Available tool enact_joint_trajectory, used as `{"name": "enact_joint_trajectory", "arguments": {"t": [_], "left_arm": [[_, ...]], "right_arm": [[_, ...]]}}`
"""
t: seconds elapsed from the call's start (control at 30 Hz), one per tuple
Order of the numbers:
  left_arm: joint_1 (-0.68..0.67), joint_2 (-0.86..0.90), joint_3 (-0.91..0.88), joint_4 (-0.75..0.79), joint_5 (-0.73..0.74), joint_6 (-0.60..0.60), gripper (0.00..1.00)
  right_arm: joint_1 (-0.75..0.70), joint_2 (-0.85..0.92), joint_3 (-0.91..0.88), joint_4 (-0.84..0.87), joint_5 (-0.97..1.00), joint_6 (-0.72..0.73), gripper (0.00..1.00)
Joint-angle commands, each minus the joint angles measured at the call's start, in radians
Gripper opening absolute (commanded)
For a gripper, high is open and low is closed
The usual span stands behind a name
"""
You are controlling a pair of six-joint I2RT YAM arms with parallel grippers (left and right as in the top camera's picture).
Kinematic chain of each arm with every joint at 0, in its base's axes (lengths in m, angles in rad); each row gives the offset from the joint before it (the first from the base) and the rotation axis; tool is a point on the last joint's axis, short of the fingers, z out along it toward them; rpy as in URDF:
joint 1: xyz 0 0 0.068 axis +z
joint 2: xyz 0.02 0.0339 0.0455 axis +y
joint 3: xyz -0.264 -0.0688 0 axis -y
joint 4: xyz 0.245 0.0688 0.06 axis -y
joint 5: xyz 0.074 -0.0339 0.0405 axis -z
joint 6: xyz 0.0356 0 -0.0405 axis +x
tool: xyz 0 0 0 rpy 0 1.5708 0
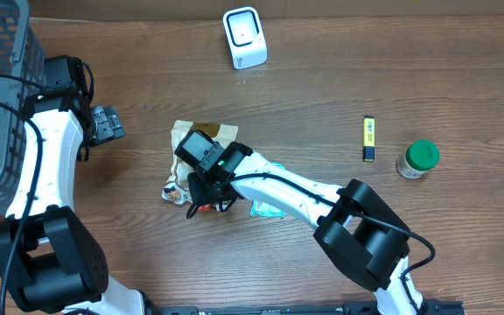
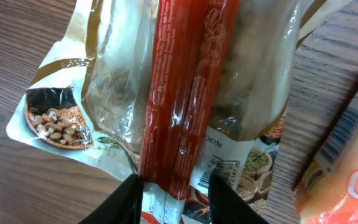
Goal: Scan the item barcode
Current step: 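Grasp the red snack bar in the bag with right gripper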
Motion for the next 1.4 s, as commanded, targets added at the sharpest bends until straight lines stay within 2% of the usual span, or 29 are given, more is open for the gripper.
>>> {"name": "enact_joint_trajectory", "arguments": {"t": [0.0,0.23,0.47,0.57,0.77,0.87,1.17,1.37], "left_arm": [[-0.006,-0.015,0.016,0.002,-0.01,0.004,1.0],[-0.006,-0.015,0.016,0.002,-0.01,0.004,1.0],[-0.006,-0.015,0.016,0.002,-0.01,0.004,1.0],[-0.006,-0.015,0.016,0.002,-0.01,0.004,1.0],[-0.006,-0.015,0.016,0.002,-0.01,0.004,1.0],[-0.006,-0.015,0.016,0.002,-0.01,0.004,1.0],[-0.006,-0.015,0.016,0.002,-0.01,0.004,1.0],[-0.006,-0.015,0.016,0.002,-0.01,0.004,1.0]], "right_arm": [[0.01,0.035,-0.005,0.007,-0.013,0.011,0.35],[0.01,0.039,-0.005,0.015,-0.038,0.011,0.34],[0.01,0.039,-0.005,0.017,-0.038,0.011,0.28],[0.01,0.039,-0.005,0.017,-0.037,0.011,0.23],[0.005,0.038,-0.005,0.016,-0.038,0.003,0.06],[-0.008,0.021,-0.003,0.002,-0.039,-0.011,0.04],[-0.061,-0.109,-0.003,-0.039,-0.129,-0.276,0.04],[-0.147,-0.165,-0.003,-0.132,-0.28,-0.568,0.04]]}}
